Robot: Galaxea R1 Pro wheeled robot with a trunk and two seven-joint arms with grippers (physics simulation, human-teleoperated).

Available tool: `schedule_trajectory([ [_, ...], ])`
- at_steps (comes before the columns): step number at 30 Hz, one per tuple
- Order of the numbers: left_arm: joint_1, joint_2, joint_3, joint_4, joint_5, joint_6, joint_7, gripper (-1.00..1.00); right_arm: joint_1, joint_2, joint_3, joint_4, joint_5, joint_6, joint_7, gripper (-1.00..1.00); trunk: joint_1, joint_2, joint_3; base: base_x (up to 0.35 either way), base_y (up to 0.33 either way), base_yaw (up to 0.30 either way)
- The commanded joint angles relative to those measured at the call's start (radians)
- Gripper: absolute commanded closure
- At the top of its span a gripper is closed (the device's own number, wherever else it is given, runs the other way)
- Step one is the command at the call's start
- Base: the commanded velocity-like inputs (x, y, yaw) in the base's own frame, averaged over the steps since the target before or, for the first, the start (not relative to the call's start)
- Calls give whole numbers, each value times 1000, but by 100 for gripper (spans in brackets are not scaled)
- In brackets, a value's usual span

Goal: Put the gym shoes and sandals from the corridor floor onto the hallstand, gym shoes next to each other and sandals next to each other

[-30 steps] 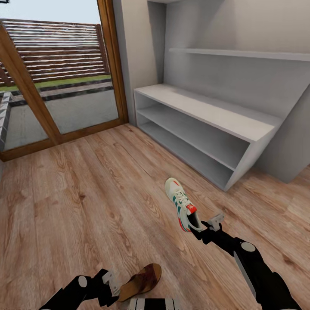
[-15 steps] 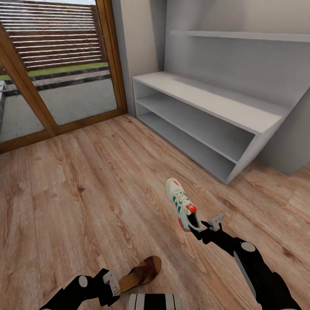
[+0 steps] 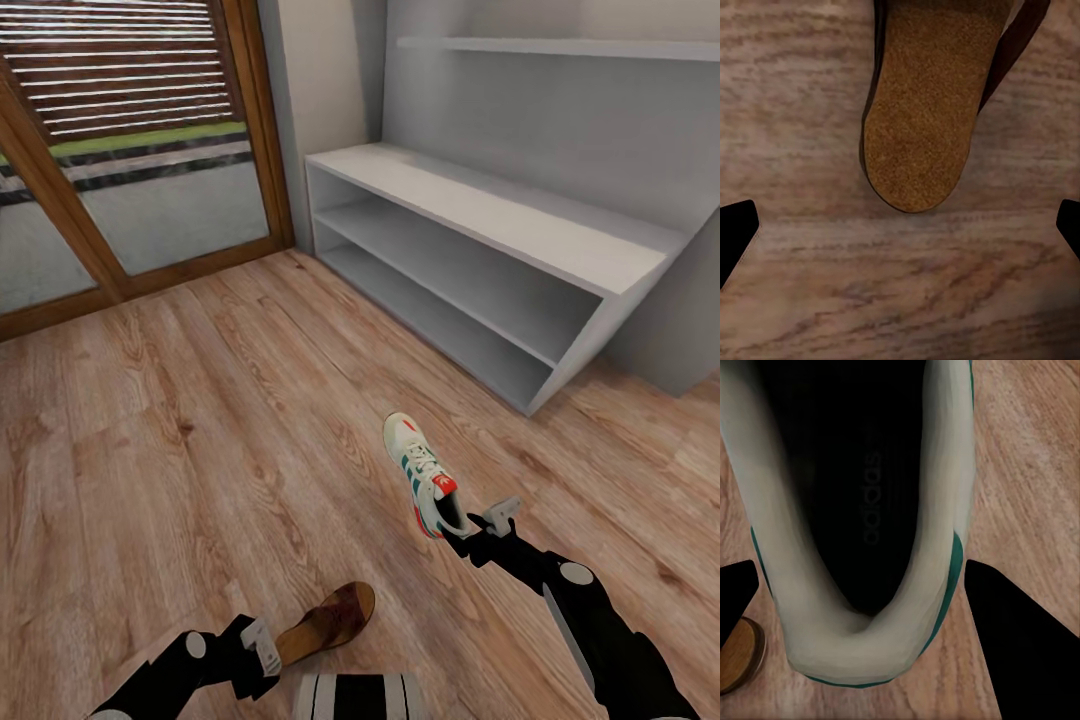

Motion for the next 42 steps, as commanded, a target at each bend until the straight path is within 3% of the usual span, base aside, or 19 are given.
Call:
schedule_trajectory([
  [1, -1, 0, -3, -2, -9, -4, -1, -100, 0, 0, -1, -2, 7, 4, 5, 100, 0, 0, -1, 0, 0, 0],
  [21, -8, -18, -8, -100, -9, 1, 6, -100, 0, 0, -4, -2, 7, 4, 5, 100, 0, 0, -9, 0, 0, 0],
  [42, -8, -27, -9, -140, -10, 2, 10, -100, 0, 0, -5, -2, 7, 4, 5, 100, 9, -5, -91, 0, 0, 0],
])
